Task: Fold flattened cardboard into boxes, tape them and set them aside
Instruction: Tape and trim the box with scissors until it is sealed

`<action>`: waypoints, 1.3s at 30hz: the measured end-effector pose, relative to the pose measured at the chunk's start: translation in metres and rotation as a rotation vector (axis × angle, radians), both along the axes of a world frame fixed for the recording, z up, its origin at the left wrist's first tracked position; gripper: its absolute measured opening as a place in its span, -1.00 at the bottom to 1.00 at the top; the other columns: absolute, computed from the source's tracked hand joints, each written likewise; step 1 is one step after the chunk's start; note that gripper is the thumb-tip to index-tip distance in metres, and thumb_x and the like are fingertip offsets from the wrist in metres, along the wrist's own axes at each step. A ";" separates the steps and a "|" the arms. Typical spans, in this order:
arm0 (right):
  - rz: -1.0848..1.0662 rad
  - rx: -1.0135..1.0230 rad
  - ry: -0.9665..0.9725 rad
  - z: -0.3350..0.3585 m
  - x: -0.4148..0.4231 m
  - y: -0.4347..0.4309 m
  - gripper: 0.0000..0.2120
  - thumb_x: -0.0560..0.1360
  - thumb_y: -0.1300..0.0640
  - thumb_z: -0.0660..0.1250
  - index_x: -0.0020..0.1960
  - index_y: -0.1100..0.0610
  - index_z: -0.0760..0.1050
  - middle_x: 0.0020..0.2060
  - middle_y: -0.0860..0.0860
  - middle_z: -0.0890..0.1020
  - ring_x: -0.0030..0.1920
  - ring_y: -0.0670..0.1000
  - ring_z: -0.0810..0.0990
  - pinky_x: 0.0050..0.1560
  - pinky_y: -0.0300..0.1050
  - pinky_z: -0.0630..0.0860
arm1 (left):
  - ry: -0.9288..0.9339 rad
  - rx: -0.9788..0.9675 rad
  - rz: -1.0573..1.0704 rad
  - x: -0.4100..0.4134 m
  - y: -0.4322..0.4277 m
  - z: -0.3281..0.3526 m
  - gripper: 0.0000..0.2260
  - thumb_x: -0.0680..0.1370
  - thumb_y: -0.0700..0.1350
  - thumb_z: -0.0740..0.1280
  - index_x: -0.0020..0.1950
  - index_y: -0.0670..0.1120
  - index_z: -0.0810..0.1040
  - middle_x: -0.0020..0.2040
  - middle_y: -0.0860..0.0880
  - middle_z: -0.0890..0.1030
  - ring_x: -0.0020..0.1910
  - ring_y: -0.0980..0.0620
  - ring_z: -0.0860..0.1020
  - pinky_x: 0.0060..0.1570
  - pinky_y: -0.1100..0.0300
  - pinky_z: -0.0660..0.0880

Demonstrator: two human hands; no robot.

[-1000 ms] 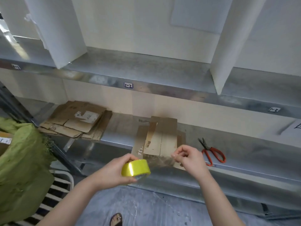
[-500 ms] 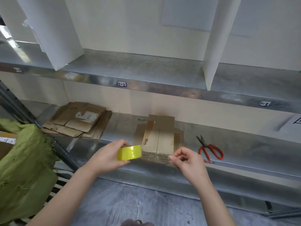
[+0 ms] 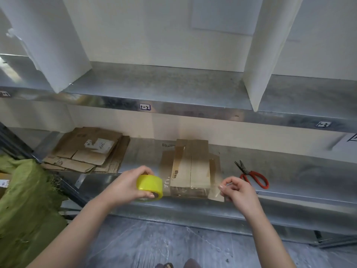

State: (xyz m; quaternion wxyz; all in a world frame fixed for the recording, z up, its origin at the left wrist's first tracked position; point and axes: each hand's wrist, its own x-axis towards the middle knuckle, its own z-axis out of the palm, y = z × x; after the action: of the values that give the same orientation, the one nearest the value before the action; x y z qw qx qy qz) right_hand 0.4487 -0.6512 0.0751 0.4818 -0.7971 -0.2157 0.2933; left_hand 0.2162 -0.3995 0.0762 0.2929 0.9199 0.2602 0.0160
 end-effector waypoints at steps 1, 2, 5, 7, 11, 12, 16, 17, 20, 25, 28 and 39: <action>0.000 -0.012 0.015 -0.005 0.005 0.002 -0.91 0.49 0.21 0.43 -0.16 0.21 0.57 -0.29 0.18 0.66 -0.34 -0.13 0.63 -0.29 -0.27 0.53 | -0.001 -0.031 0.018 0.001 0.001 -0.003 -0.53 0.26 0.18 0.57 0.05 0.18 0.44 0.00 0.25 0.52 -0.02 0.24 0.47 -0.11 0.42 0.33; 0.002 -0.025 0.023 -0.011 0.010 0.004 -0.91 0.49 0.21 0.43 -0.16 0.22 0.57 -0.30 0.17 0.66 -0.31 -0.11 0.64 -0.28 -0.26 0.55 | 0.003 -0.046 0.035 0.002 0.003 -0.006 -0.54 0.26 0.18 0.57 0.04 0.17 0.44 -0.01 0.23 0.53 -0.03 0.24 0.47 -0.13 0.40 0.34; 0.002 -0.077 0.012 -0.030 0.017 0.015 -0.91 0.48 0.20 0.44 -0.18 0.19 0.59 -0.33 0.12 0.67 -0.24 -0.03 0.67 -0.26 -0.21 0.57 | 0.017 -0.028 0.056 0.009 0.009 -0.019 -0.53 0.26 0.19 0.56 0.05 0.14 0.46 0.00 0.17 0.54 -0.02 0.17 0.48 -0.14 0.37 0.34; -0.004 -0.098 0.016 -0.042 0.020 0.019 -0.90 0.47 0.18 0.45 -0.19 0.17 0.59 -0.35 0.08 0.67 -0.21 0.01 0.68 -0.25 -0.19 0.57 | 0.028 -0.012 0.048 0.016 0.013 -0.029 -0.53 0.26 0.19 0.56 0.06 0.12 0.47 0.03 0.15 0.52 0.03 0.16 0.47 -0.09 0.33 0.33; -0.022 -0.117 0.040 -0.056 0.026 0.020 -0.89 0.45 0.19 0.47 -0.21 0.17 0.59 -0.37 0.07 0.65 -0.26 -0.01 0.64 -0.24 -0.16 0.56 | 0.056 -0.030 0.025 0.025 0.015 -0.045 -0.52 0.26 0.20 0.56 0.05 0.10 0.48 0.04 0.14 0.50 0.06 0.13 0.47 0.03 0.22 0.39; -0.028 -0.121 0.040 -0.058 0.027 0.021 -0.90 0.45 0.19 0.47 -0.21 0.17 0.59 -0.37 0.07 0.65 -0.27 -0.03 0.63 -0.25 -0.17 0.56 | 0.059 -0.033 0.027 0.027 0.016 -0.049 -0.52 0.26 0.20 0.56 0.05 0.09 0.48 0.04 0.14 0.52 0.05 0.13 0.47 0.02 0.21 0.39; -0.052 -0.143 0.018 -0.060 0.031 0.023 -0.90 0.47 0.17 0.45 -0.17 0.19 0.60 -0.36 0.05 0.65 -0.34 -0.09 0.59 -0.29 -0.24 0.52 | 0.054 -0.037 0.057 0.033 0.017 -0.060 -0.53 0.26 0.20 0.55 0.06 0.10 0.48 0.03 0.14 0.54 0.03 0.13 0.47 -0.02 0.22 0.39; -0.057 -0.144 0.027 -0.062 0.033 0.024 -0.90 0.47 0.17 0.45 -0.16 0.20 0.60 -0.35 0.04 0.65 -0.33 -0.09 0.60 -0.29 -0.24 0.52 | 0.054 -0.037 0.062 0.034 0.017 -0.063 -0.53 0.25 0.20 0.55 0.05 0.10 0.48 0.03 0.14 0.54 0.02 0.13 0.47 -0.03 0.22 0.39; -0.065 -0.154 0.059 -0.068 0.036 0.026 -0.90 0.46 0.18 0.45 -0.17 0.20 0.59 -0.36 0.04 0.65 -0.29 -0.05 0.61 -0.27 -0.21 0.52 | 0.079 -0.039 0.055 0.039 0.020 -0.068 -0.53 0.25 0.22 0.55 0.03 0.10 0.47 0.01 0.15 0.54 0.00 0.14 0.47 -0.09 0.25 0.36; -0.070 -0.176 0.137 -0.083 0.037 0.026 -0.92 0.46 0.21 0.45 -0.18 0.20 0.60 -0.38 0.02 0.64 -0.28 -0.04 0.61 -0.28 -0.26 0.46 | 0.115 -0.033 0.018 0.043 0.020 -0.078 -0.52 0.26 0.22 0.54 0.07 0.12 0.45 0.04 0.18 0.51 0.04 0.16 0.46 -0.09 0.29 0.32; -0.094 -0.160 0.161 -0.091 0.034 0.024 -0.94 0.47 0.21 0.44 -0.17 0.19 0.61 -0.37 0.01 0.63 -0.28 -0.07 0.59 -0.25 -0.27 0.48 | 0.113 -0.050 -0.023 0.044 0.016 -0.083 -0.38 0.31 0.19 0.53 0.31 0.18 0.38 0.19 0.23 0.43 0.21 0.18 0.41 0.11 0.29 0.32; -0.198 -0.089 0.048 -0.120 0.016 0.030 -0.79 0.47 0.13 0.44 0.05 -0.02 0.48 -0.01 -0.06 0.57 -0.04 -0.13 0.57 0.00 -0.11 0.54 | 0.153 -0.012 -0.081 0.056 -0.001 -0.101 -0.38 0.40 0.15 0.47 0.42 0.17 0.35 0.08 0.19 0.37 0.16 0.14 0.45 0.13 0.25 0.37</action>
State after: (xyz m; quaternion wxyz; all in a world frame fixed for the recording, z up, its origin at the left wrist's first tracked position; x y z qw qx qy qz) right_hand 0.4643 -0.6212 -0.0452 0.4777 -0.8277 -0.1111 0.2725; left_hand 0.2726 -0.4003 -0.0248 0.2779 0.9265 0.2444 -0.0676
